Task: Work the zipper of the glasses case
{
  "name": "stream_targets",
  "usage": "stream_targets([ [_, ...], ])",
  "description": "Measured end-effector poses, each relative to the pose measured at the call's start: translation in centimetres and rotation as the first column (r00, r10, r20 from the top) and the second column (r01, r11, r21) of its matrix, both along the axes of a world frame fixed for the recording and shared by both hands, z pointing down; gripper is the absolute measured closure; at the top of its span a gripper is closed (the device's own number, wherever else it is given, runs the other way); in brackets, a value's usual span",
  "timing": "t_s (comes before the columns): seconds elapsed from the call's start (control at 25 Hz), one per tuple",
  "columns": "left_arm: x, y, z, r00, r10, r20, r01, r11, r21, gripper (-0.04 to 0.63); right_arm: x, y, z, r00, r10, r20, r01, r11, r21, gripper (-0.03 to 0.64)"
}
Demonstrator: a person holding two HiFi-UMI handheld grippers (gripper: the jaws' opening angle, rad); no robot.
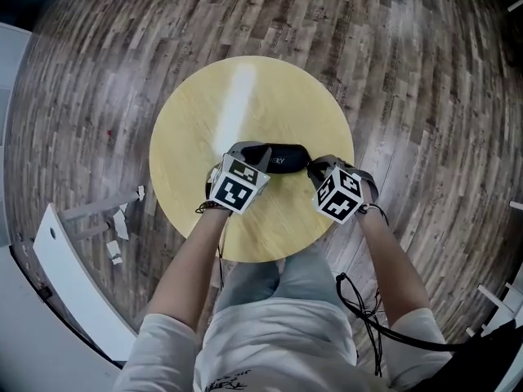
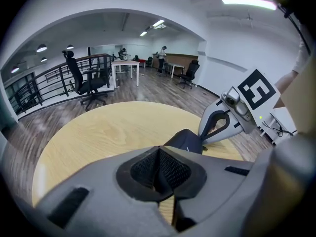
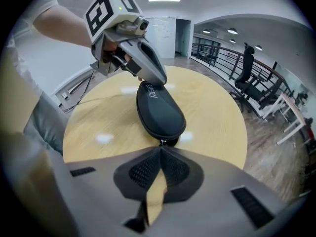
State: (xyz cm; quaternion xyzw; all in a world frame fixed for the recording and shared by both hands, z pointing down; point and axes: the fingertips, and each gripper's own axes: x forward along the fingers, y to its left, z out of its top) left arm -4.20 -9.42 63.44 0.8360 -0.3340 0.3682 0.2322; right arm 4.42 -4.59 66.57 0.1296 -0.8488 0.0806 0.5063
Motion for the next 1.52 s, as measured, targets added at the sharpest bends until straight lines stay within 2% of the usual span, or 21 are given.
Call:
stream_targets([
  [0.28, 0.2, 0.1, 0.2, 1.0, 0.018, 0.008, -0.018, 1.0, 0.007, 0.59, -1.0, 2.2, -0.3, 0.993, 0.101, 0.06, -0.097, 0.994, -0.053, 0.617],
  [0.8, 0.0, -0.1, 0.0, 1.0, -0.002, 0.016, 0.002, 1.0, 0.025, 0.59, -7.4, 3.5, -0.5, 0.953, 0.257, 0.161, -0.24, 0.964, -0.118, 0.617],
  [0.96, 0.3, 0.5, -0.1, 1.0, -0.008, 0.015, 0.008, 1.0, 0.013, 0.59, -5.6, 3.2, -0.7, 0.962, 0.226, 0.155, -0.215, 0.973, -0.087, 0.617],
  [1.2, 0.8, 3.4, -0.1, 0.999, 0.044, 0.003, -0.043, 0.998, -0.053, 0.591, -1.6, -0.2, -1.1, 0.974, 0.191, 0.119, -0.192, 0.981, -0.004, 0.617],
  [1.28, 1.2, 3.9, -0.1, 0.999, 0.038, 0.002, -0.038, 0.998, -0.053, 0.591, -1.6, -1.7, -1.2, 0.983, 0.147, 0.105, -0.15, 0.988, 0.019, 0.617],
  [1.4, 1.1, 3.9, -0.2, 1.0, -0.012, -0.011, 0.011, 0.998, -0.058, 0.591, -2.3, -2.6, -1.0, 0.995, 0.053, 0.085, -0.056, 0.997, 0.044, 0.617],
  [1.52, 0.3, 4.0, -0.1, 0.999, -0.04, 0.002, 0.04, 0.997, -0.071, 0.591, -3.6, -2.9, -1.3, 0.994, 0.007, 0.11, -0.013, 0.998, 0.053, 0.617],
])
